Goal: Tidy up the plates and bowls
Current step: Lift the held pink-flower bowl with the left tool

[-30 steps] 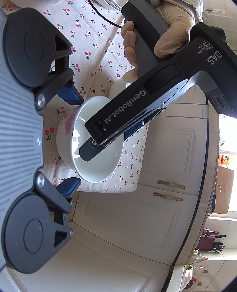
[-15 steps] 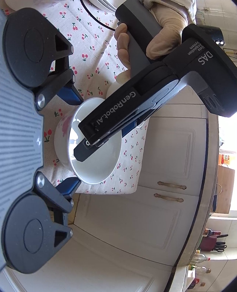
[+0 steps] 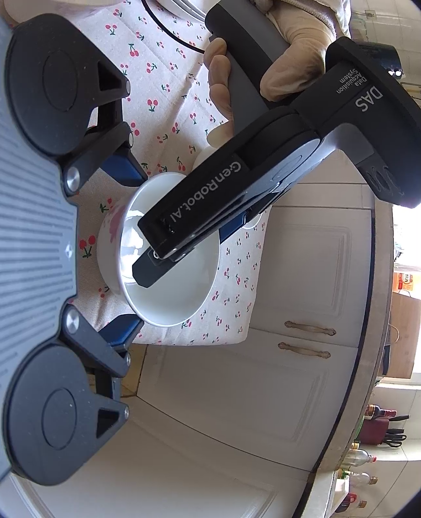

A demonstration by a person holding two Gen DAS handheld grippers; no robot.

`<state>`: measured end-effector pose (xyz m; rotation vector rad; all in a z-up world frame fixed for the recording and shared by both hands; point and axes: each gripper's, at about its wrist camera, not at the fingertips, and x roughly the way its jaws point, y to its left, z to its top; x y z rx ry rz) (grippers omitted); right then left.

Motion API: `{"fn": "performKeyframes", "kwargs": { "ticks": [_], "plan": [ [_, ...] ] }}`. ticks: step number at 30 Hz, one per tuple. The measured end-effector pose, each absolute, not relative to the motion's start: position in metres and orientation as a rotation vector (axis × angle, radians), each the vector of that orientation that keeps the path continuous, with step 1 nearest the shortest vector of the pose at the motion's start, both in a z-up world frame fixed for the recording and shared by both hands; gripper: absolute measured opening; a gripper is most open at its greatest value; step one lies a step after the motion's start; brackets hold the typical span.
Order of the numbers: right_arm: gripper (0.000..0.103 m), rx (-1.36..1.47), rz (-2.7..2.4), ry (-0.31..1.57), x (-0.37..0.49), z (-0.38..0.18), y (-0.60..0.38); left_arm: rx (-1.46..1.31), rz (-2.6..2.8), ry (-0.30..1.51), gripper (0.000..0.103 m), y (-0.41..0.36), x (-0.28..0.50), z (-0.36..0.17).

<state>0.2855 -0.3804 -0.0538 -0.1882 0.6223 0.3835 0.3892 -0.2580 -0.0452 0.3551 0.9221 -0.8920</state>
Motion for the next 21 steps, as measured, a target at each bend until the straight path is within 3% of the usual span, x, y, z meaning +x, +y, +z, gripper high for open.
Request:
{"fn": "performKeyframes", "kwargs": {
  "ticks": [21],
  "plan": [
    [0.089, -0.187, 0.394, 0.663, 0.226, -0.020, -0.356, 0.319, -0.901, 0.909, 0.076, -0.231, 0.323, -0.005]
  ]
}}
